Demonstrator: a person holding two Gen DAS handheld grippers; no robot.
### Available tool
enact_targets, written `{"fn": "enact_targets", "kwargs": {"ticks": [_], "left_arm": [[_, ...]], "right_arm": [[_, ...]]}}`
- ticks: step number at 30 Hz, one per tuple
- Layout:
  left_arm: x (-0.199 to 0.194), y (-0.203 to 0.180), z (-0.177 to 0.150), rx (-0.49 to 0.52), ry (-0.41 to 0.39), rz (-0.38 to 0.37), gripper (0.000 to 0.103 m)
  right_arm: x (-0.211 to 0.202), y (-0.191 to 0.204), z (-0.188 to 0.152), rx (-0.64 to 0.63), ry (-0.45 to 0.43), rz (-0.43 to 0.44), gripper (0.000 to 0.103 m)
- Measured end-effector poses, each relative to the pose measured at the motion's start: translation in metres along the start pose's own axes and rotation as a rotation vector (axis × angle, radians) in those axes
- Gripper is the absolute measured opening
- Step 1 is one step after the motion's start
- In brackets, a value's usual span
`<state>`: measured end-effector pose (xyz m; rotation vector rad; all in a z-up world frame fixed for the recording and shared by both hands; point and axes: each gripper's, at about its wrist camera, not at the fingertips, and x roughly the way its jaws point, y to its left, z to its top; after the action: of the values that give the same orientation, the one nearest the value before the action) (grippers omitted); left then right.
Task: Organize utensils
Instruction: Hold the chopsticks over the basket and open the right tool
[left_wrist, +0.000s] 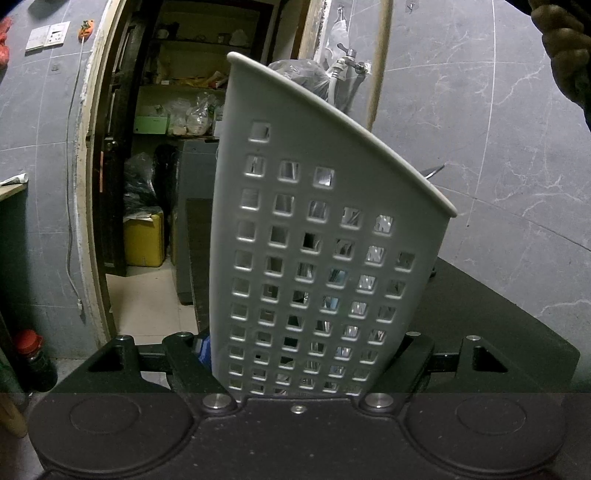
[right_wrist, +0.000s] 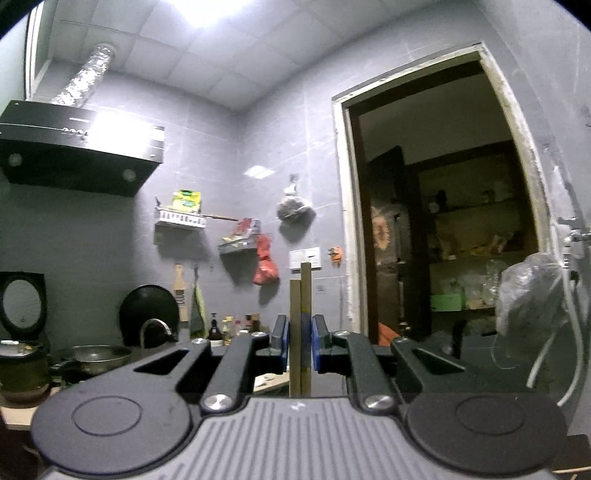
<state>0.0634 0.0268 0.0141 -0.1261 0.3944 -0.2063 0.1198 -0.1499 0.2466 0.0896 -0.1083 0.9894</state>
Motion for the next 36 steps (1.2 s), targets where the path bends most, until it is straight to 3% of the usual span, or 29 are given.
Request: {"fn": "enact_targets", "kwargs": {"ticks": [9, 16, 30, 36], "left_arm": [[0.0, 0.0, 0.0, 0.0, 0.0, 0.001, 0.079], [0.0, 0.0, 0.0, 0.001, 0.0, 0.002, 0.079], [0.001, 0.0, 0.001, 0.002, 0.002, 0.002, 0.079], [0.001, 0.0, 0.001, 0.002, 0.001, 0.002, 0.079]], "right_arm": [[0.008, -0.005, -0.026, 0.063, 0.061, 0.029, 0.014], [0.01, -0.018, -0.068, 0.136, 0.144, 0.024, 0.014], [0.007, -0.02, -0.122, 0.138, 0.247, -0.002, 0.016], [-0.004, -0.02, -0.131, 0.157, 0.239, -0.019, 0.053]]}}
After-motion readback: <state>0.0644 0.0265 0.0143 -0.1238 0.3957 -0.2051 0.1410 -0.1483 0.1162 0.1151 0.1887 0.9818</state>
